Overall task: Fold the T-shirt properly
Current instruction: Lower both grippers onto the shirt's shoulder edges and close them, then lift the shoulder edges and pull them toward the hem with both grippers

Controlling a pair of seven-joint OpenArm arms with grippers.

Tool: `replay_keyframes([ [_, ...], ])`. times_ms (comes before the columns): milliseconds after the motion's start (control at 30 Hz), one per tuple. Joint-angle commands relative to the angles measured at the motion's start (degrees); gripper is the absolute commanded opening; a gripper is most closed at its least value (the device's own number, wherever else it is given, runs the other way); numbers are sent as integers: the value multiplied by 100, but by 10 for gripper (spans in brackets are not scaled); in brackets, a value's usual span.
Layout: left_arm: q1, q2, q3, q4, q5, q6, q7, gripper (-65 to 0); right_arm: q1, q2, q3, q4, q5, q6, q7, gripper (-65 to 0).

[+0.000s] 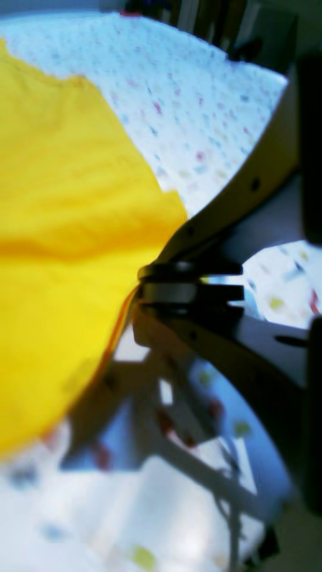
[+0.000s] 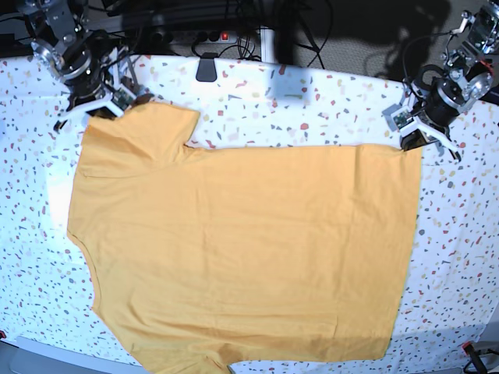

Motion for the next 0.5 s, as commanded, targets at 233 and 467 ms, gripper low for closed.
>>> replay_keyframes([
  [233,-20,-96,-28,57,2,243,2,-650,450,44,42,103,568,-136,-144,-650],
  [467,-31,-98,-28,70,24,328,22,-650,890,-107,42,103,599,-136,-249,-650],
])
